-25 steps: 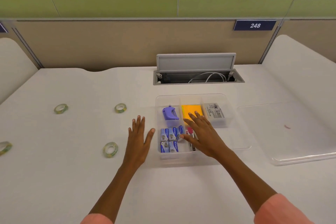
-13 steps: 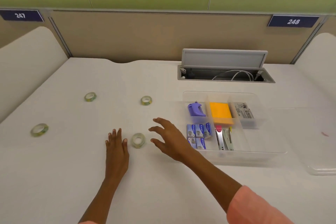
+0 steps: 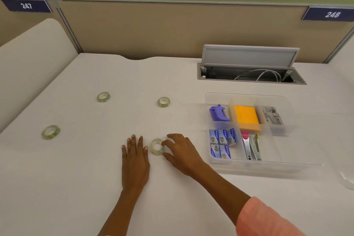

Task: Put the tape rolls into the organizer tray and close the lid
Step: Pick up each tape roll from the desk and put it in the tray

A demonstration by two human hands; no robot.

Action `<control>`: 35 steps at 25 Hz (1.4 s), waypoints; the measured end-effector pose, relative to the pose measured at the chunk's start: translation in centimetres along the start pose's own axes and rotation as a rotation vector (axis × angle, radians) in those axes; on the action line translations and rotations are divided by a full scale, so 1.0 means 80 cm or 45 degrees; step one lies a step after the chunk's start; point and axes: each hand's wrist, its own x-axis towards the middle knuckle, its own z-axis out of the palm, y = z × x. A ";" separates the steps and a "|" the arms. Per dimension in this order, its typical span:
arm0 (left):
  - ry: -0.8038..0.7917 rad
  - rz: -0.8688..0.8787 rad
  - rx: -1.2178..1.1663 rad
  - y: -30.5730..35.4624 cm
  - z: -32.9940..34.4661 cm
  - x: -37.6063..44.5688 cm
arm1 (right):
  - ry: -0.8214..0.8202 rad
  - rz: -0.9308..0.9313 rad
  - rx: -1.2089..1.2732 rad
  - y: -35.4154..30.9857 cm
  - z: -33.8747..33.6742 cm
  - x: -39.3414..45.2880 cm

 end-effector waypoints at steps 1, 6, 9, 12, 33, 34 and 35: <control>-0.005 -0.001 0.011 0.000 0.000 0.000 | 0.012 0.020 -0.003 -0.003 0.000 0.000; -0.024 -0.015 -0.017 0.004 -0.004 -0.002 | -0.031 0.027 -0.005 -0.013 -0.003 -0.001; -0.029 -0.078 -0.219 0.014 -0.011 0.002 | 0.003 0.047 0.063 -0.016 -0.010 -0.008; -0.028 -0.088 -0.345 0.036 -0.016 0.005 | 0.087 0.070 0.182 -0.013 -0.030 -0.016; -0.319 0.192 -0.682 0.213 0.033 -0.011 | 0.778 0.791 0.418 0.232 -0.177 -0.192; -0.335 0.168 -0.683 0.213 0.032 -0.012 | 0.761 0.812 0.412 0.236 -0.173 -0.193; -0.345 0.144 -0.684 0.213 0.031 -0.012 | 0.741 0.826 0.406 0.239 -0.170 -0.193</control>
